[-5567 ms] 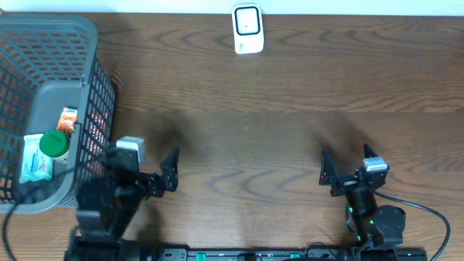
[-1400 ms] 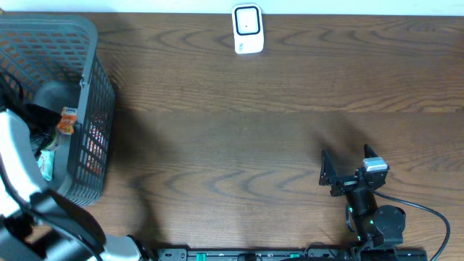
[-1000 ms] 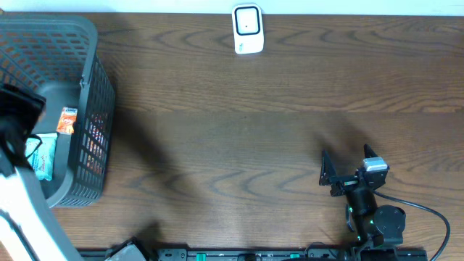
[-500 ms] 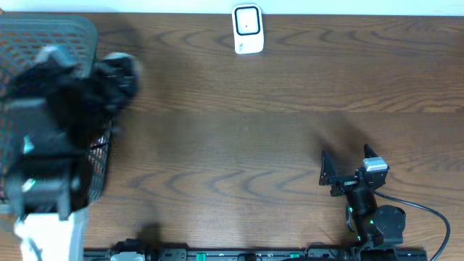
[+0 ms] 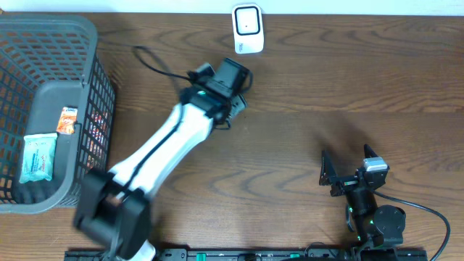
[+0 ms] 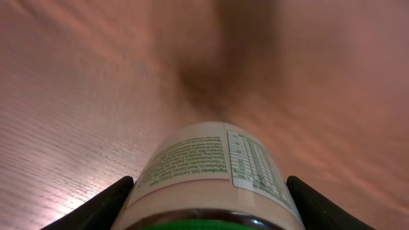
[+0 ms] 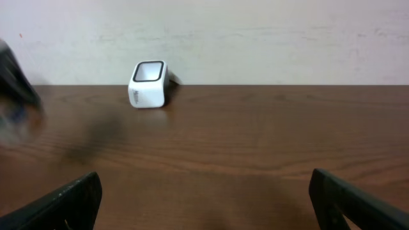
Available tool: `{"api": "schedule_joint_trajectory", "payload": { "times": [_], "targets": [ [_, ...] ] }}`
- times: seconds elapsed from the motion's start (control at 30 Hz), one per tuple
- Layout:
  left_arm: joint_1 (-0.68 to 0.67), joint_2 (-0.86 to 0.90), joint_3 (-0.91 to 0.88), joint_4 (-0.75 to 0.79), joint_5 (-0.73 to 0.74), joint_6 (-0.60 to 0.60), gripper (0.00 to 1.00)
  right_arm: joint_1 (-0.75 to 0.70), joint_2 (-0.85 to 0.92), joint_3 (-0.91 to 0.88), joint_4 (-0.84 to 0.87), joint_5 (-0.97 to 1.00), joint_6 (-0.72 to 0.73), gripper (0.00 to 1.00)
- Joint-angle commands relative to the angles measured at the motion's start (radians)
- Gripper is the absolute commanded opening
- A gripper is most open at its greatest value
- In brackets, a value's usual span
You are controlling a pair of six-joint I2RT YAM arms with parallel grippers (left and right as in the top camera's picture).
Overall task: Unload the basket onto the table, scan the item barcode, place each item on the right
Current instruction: 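Lift the bottle out and set it on the table center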
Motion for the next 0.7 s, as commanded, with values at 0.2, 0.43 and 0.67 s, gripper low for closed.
{"api": "schedule_joint_trajectory", "payload": {
  "times": [0.2, 0.43, 0.67],
  "targets": [
    [0.0, 0.172, -0.003, 0.029, 0.14, -0.082, 0.69, 0.007, -0.004, -0.003, -0.001, 0.005, -0.01, 0.99],
    [0.001, 0.172, -0.003, -0.108, 0.154, -0.119, 0.69, 0.007, -0.004, -0.003, -0.001, 0.005, -0.01, 0.99],
    [0.001, 0.172, -0.003, -0.134, 0.082, -0.091, 0.82, 0.007, -0.004, -0.003, -0.001, 0.005, -0.01, 0.99]
  ]
}}
